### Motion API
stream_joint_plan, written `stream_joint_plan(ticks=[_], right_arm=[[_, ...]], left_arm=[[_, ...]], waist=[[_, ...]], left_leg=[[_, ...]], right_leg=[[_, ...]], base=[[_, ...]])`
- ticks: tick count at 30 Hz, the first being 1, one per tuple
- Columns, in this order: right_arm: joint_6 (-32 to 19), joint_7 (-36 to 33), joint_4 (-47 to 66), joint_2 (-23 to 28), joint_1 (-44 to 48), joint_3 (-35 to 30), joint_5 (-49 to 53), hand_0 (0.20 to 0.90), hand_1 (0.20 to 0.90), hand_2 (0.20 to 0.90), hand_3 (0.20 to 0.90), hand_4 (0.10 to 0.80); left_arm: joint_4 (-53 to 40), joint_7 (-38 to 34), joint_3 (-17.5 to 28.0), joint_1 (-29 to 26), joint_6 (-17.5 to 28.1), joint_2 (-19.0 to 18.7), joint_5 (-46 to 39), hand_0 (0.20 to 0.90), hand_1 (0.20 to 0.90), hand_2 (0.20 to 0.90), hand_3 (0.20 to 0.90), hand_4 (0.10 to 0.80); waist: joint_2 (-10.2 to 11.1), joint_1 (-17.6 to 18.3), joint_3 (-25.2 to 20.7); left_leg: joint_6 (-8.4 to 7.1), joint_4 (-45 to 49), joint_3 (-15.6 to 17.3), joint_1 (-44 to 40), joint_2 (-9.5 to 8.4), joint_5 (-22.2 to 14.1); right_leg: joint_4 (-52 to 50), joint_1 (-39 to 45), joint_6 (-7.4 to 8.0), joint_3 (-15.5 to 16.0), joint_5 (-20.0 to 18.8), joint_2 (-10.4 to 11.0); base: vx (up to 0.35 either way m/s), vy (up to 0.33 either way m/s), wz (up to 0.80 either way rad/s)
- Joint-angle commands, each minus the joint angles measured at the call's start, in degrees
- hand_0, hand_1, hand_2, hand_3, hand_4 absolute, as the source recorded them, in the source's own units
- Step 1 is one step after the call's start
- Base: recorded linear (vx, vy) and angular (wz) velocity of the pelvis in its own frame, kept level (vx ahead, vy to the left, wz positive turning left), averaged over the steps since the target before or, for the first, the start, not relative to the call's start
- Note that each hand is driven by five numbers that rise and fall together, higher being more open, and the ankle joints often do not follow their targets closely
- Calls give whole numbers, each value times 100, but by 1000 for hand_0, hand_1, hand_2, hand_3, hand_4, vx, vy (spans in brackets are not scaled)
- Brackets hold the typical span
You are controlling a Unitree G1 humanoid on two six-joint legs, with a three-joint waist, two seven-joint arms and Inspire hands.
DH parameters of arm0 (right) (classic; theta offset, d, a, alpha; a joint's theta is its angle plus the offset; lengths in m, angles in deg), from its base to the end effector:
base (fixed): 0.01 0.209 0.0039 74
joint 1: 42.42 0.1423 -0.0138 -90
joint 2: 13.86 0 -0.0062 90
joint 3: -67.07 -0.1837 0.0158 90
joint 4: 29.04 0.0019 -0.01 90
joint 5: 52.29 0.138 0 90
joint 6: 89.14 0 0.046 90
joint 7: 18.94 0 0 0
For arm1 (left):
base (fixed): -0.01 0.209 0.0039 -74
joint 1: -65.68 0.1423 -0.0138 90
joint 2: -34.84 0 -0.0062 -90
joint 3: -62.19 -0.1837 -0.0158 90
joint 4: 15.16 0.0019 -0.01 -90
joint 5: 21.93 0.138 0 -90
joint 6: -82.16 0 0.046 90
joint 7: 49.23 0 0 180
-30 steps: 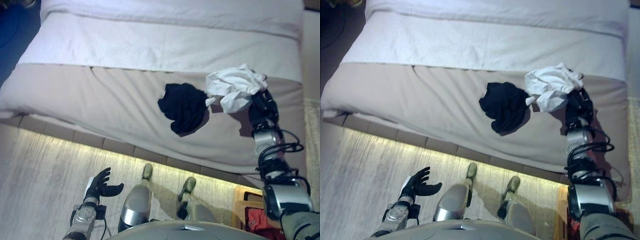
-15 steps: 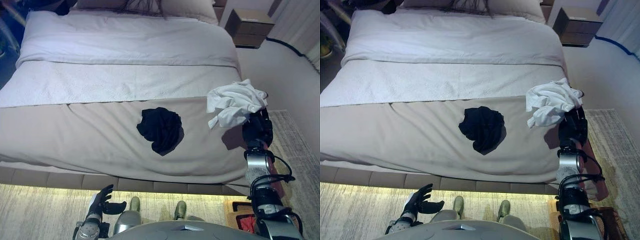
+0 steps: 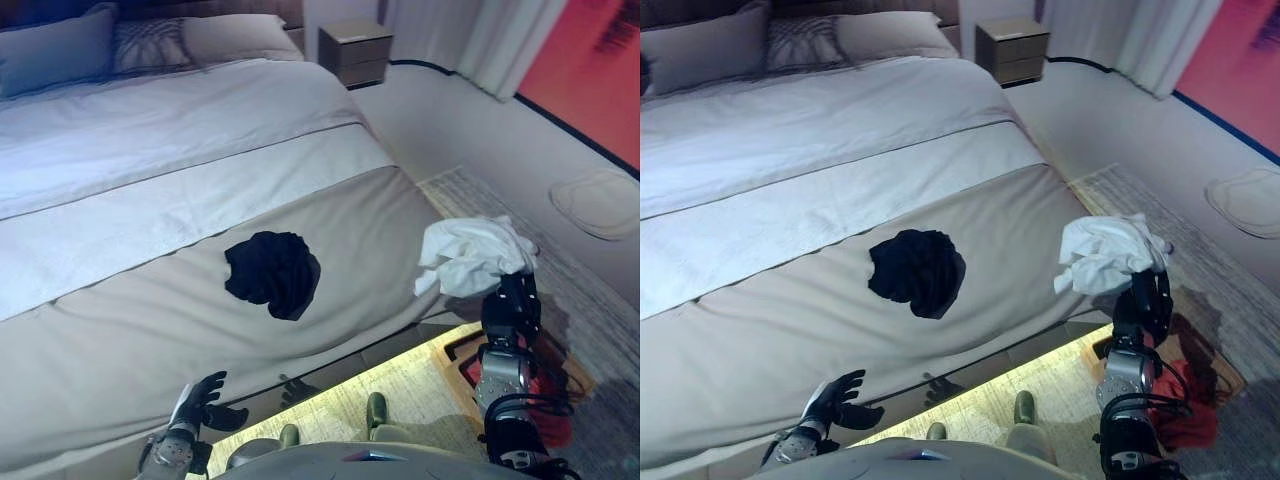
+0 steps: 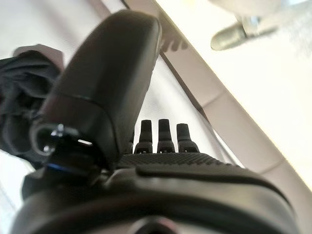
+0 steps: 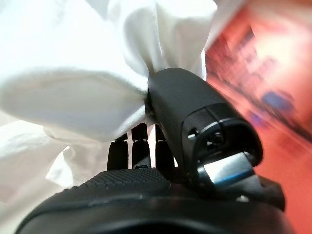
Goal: Pick up the clothes from the bed and place them into the basket
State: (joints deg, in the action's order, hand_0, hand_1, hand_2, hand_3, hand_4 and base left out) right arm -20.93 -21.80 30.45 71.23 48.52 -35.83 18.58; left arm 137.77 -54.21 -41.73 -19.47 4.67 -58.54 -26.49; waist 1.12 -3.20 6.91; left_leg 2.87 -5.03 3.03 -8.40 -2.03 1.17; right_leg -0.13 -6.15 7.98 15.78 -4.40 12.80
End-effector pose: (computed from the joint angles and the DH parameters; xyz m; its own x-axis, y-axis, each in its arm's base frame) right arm 0.1698 -0.2539 -0.0246 0.7412 -0.6088 -0.2829 0.5647 0.3375 0.7532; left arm 0.0698 0.2433 -0.1036 0.5669 0.2223 -0.7932 0.1238 0.9290 0.3488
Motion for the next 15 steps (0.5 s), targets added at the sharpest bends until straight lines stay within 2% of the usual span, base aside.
stream_joint_plan(ticks=[1, 2, 3, 5, 6, 8, 9, 12, 15], right_arm=[[-554, -273, 574, 531, 654, -119, -271, 300, 300, 300, 200, 100], [-632, -434, 498, 523, 662, -103, -296, 300, 300, 300, 200, 100], [-772, -549, 295, 465, 654, -66, -299, 300, 300, 300, 200, 100], [-882, -617, 141, 410, 680, -19, -342, 300, 300, 300, 200, 100], [-947, -715, 62, 351, 699, 42, -418, 300, 300, 300, 200, 100], [-1051, -960, -11, 183, 751, 201, -626, 300, 300, 300, 200, 100], [-1097, -1112, -99, 105, 812, 270, -745, 300, 300, 300, 200, 100], [-1152, -1463, -347, 46, 816, 342, -934, 300, 300, 300, 200, 100], [-1121, -1529, -579, 179, 836, 345, -925, 300, 300, 300, 200, 100]], left_arm=[[-68, -58, 164, -172, 100, -250, -86, 900, 900, 900, 900, 800], [-33, -42, 132, -209, 116, -283, -77, 900, 900, 900, 900, 800], [53, -46, 34, -332, 113, -294, -79, 900, 900, 900, 900, 800], [137, -81, -66, -418, 159, -253, -143, 900, 900, 900, 900, 800], [165, -107, -122, -459, 201, -205, -178, 900, 900, 900, 900, 800], [113, -187, -174, -474, 184, -130, -249, 900, 900, 900, 900, 800], [97, -236, -196, -488, 167, -85, -199, 900, 900, 900, 900, 800], [125, -396, -261, -521, 33, -15, 213, 900, 900, 900, 900, 800], [212, -358, -309, -571, 79, -31, 269, 900, 900, 900, 900, 800]], waist=[[-156, -243, -59], [-202, -279, -85], [-287, -361, -131], [-322, -462, -168], [-325, -562, -203], [-247, -788, -240], [-179, -925, -254], [-22, -1027, -265], [-11, -1009, -282]], left_leg=[[-213, 3, -135, 225, -80, -512], [-160, 3, -34, 279, -49, -476], [-54, 3, 107, 406, -2, -396], [2, 18, 215, 531, 23, -322], [32, 37, 301, 619, 26, -299], [-10, 75, 548, 704, 22, -281], [-102, 91, 728, 785, 75, -214], [-265, 153, 950, 938, 246, -51], [-375, 111, 1036, 987, 393, 39]], right_leg=[[-750, 51, 449, 302, -918, 517], [-1004, 65, 382, 355, -787, 531], [-1483, 210, 231, 456, -469, 488], [-1801, 308, 124, 580, -265, 473], [-1904, 458, 93, 749, -118, 467], [-1601, 905, 72, 1173, 102, 456], [-1082, 1226, 47, 1405, 261, 327], [-213, 1468, 64, 1305, 299, 1], [244, 1569, 42, 1256, 381, -241]], base=[[-247, 55, -137], [-313, 71, -127], [-243, 54, -92], [-197, 20, -46], [-189, -38, -60], [-181, -138, -90], [-182, -242, -133], [-117, -260, -165], [-104, -177, -40]])
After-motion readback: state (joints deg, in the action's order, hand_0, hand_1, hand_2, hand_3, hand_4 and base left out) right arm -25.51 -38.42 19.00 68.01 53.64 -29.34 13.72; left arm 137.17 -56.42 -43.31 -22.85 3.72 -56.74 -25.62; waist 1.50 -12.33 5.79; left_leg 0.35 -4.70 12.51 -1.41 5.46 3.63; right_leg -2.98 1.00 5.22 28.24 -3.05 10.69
